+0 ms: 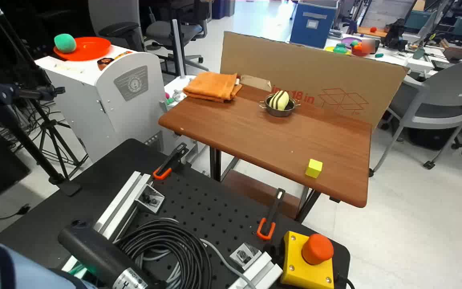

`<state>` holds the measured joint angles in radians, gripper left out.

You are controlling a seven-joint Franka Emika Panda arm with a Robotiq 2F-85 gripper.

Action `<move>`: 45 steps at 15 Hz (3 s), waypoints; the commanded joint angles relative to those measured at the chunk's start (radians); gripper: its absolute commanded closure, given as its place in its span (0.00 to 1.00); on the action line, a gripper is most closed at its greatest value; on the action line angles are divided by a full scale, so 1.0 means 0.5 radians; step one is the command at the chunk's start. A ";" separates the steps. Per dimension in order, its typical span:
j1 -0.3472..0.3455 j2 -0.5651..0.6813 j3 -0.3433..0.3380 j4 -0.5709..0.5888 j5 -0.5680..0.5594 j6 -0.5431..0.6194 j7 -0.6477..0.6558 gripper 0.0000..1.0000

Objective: Push the orange towel forwards.

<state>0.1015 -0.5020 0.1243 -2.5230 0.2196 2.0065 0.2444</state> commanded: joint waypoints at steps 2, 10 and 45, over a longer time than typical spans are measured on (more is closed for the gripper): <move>-0.008 0.000 0.006 0.003 0.003 -0.005 -0.003 0.00; -0.008 0.000 0.006 0.003 0.003 -0.005 -0.003 0.00; 0.402 2.990 -0.061 2.309 -0.677 0.379 -0.207 0.00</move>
<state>0.3147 0.9509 0.0850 -1.4049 -0.1355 2.2655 0.2114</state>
